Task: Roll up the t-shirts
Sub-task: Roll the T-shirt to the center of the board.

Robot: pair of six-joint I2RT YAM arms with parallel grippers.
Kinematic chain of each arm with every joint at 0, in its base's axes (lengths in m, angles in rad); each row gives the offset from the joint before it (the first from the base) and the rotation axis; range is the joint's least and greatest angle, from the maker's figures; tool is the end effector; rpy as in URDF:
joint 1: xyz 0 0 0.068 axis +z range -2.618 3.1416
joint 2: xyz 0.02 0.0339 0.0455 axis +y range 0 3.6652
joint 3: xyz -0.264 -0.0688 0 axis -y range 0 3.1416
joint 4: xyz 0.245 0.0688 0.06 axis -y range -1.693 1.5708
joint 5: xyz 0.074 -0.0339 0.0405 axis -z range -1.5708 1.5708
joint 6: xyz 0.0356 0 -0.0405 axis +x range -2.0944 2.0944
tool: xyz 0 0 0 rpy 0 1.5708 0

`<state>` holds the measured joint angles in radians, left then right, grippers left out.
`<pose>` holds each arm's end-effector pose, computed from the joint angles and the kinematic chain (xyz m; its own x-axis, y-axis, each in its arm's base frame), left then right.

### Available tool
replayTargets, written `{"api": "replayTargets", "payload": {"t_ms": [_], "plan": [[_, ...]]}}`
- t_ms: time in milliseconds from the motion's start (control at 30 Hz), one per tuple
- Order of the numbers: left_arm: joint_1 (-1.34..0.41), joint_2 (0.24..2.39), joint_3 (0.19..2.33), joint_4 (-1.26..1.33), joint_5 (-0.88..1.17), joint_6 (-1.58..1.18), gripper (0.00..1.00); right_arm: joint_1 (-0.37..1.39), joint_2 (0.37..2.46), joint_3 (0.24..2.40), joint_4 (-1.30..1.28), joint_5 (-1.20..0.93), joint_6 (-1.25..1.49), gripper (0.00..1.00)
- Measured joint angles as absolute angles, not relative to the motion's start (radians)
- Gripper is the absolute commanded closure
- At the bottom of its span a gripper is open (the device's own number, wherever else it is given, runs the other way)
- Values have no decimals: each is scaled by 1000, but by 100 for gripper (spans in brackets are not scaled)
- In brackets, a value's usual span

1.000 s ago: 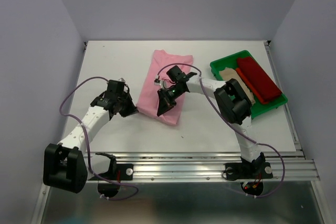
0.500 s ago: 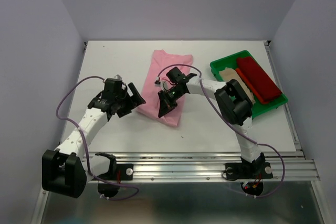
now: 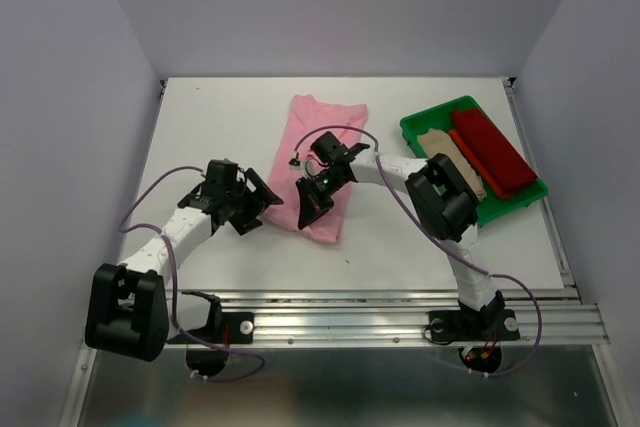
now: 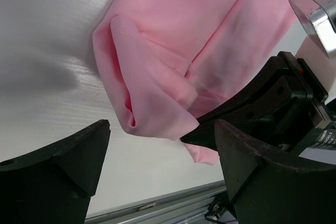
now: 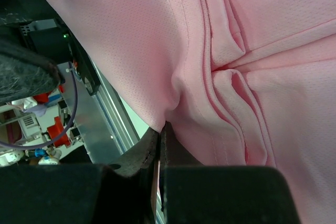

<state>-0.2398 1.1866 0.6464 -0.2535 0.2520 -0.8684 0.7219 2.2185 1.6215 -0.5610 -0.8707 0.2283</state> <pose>0.2292 -0.0652 0.2064 -0.7526 -0.5769 -0.3173 -0.2703 0.7102 -0.6501 0.3232 0.3208 0.1471 -0.8181 -0.5260 -0.2322 -0.4834 0.4105 0.7732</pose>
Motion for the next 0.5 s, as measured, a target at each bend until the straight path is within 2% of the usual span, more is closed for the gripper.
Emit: {"api": "replayTargets", "payload": {"t_ms": [167, 300, 433, 500], "plan": [[-213, 1216, 630, -202, 265, -922, 20, 722, 2218, 1621, -561, -871, 228, 99], [-194, 1261, 630, -169, 270, -937, 22, 722, 2218, 1621, -561, -871, 228, 99], [-185, 1301, 630, -150, 271, -938, 31, 722, 2218, 1621, -561, -871, 228, 99], [-183, 1304, 630, -143, 273, -939, 43, 722, 2218, 1620, -560, -871, 228, 99]]}}
